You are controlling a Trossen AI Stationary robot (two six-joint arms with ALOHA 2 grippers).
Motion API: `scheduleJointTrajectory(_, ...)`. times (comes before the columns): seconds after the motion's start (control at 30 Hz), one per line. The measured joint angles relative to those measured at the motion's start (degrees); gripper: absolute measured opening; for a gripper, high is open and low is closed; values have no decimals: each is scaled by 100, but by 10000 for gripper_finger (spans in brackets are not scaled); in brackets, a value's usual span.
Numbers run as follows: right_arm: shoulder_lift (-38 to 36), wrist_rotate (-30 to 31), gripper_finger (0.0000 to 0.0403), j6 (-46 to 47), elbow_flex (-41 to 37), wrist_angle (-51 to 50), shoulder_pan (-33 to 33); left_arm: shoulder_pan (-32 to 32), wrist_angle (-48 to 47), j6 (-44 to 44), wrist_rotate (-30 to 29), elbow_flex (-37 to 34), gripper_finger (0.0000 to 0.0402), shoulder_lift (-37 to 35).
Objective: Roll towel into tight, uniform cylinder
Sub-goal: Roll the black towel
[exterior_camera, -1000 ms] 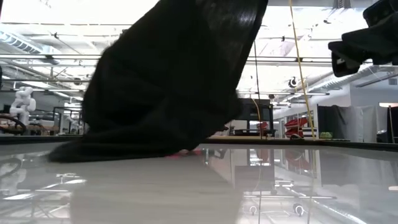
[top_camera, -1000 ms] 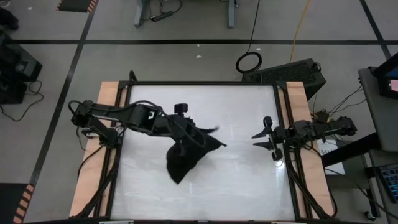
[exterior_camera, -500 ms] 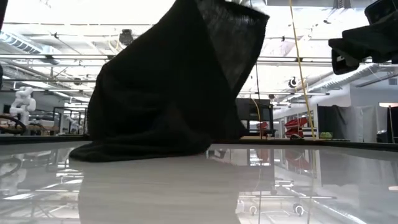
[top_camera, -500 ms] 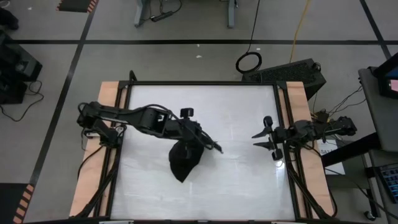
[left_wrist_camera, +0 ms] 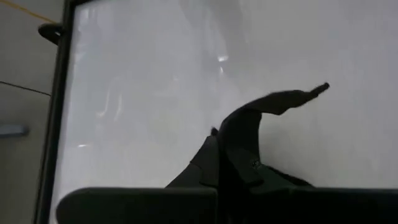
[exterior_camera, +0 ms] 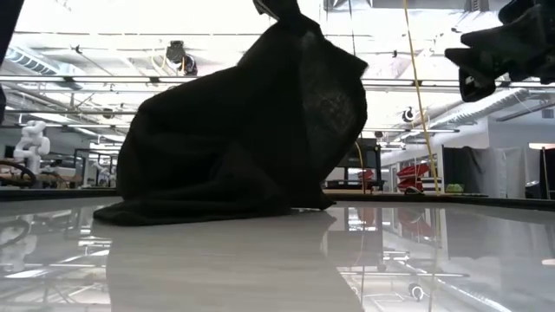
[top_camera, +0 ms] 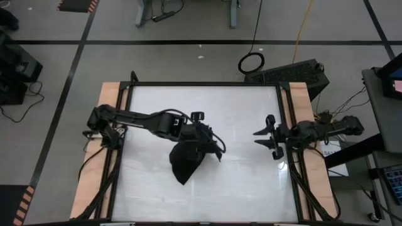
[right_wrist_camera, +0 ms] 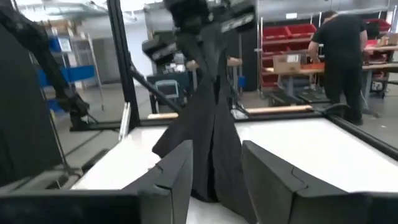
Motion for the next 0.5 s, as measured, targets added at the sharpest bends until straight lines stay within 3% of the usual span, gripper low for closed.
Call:
scheduleJointTrajectory(0.37, 1921, 102, 276, -637, -2, 1788, 0, 699, 642, 197, -26, 2, 2, 200)
scheduleJointTrajectory(0.5, 2558, 307, 299, -943, -2, 2284, 2, 907, 833, 163, 22, -2, 2, 276)
